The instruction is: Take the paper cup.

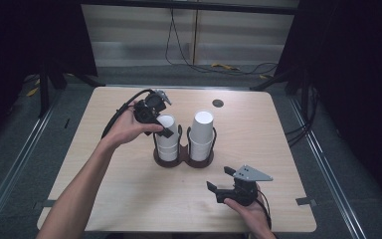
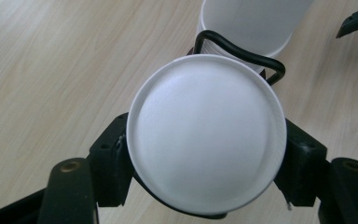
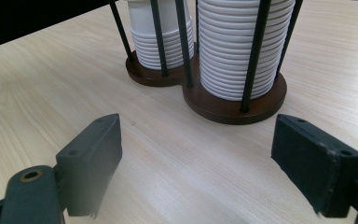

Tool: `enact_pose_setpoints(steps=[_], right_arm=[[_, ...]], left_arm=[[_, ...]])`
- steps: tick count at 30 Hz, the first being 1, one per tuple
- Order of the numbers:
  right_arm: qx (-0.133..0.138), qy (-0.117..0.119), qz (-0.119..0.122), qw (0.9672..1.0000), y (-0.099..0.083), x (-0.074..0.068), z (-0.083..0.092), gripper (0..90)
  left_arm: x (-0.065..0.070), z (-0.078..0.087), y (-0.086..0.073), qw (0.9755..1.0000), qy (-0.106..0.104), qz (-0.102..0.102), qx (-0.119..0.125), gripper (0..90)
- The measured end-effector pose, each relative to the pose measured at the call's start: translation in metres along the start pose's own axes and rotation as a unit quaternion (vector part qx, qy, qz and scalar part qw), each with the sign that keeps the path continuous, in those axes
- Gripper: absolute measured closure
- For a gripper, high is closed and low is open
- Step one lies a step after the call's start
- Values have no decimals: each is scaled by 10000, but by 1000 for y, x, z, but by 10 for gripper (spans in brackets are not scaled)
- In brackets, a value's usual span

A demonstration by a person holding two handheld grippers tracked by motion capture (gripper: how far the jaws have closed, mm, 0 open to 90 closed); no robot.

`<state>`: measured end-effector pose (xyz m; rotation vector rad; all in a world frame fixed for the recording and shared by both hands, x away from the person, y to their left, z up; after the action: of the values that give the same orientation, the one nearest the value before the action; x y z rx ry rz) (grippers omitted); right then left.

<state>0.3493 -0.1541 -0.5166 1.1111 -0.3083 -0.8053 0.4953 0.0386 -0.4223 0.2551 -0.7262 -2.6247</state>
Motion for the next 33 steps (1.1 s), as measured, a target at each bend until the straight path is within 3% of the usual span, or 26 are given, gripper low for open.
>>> enact_pose_setpoints(steps=[1, 14, 18, 24, 25, 28, 33], right_arm=[[-11, 1, 7, 10000, 0, 0, 0, 160], [15, -22, 40, 10000, 1, 0, 0, 161], [14, -25, 38, 10000, 1, 0, 0, 161], [14, -34, 40, 10000, 1, 0, 1, 161], [13, -36, 35, 10000, 1, 0, 0, 161], [6, -43, 22, 10000, 1, 0, 0, 161], [9, -39, 30, 10000, 1, 1, 0, 161]], left_arm=[[1, 1, 1, 10000, -10, 77, 47, 322], [-1, 16, 3, 9995, 32, 87, 296, 320], [0, 20, 5, 9987, 4, 191, 472, 321], [-1, 27, 5, 9985, 90, 104, 526, 321], [-1, 28, 6, 9981, 110, 174, 586, 321], [-1, 31, 6, 9979, 100, 116, 627, 321], [-1, 42, 10, 9957, 167, 155, 899, 324]])
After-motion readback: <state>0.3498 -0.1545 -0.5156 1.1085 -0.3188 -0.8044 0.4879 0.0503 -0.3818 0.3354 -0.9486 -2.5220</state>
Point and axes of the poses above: each handheld gripper's, and its own axes: z roughly backward along the jaws, y roughly out of its top, x roughly to its right, the point moved 9 cm from there along -z, roughly forward along the jaws, and after that the axes turned 8 degrees about y, right-handed, at the moved point
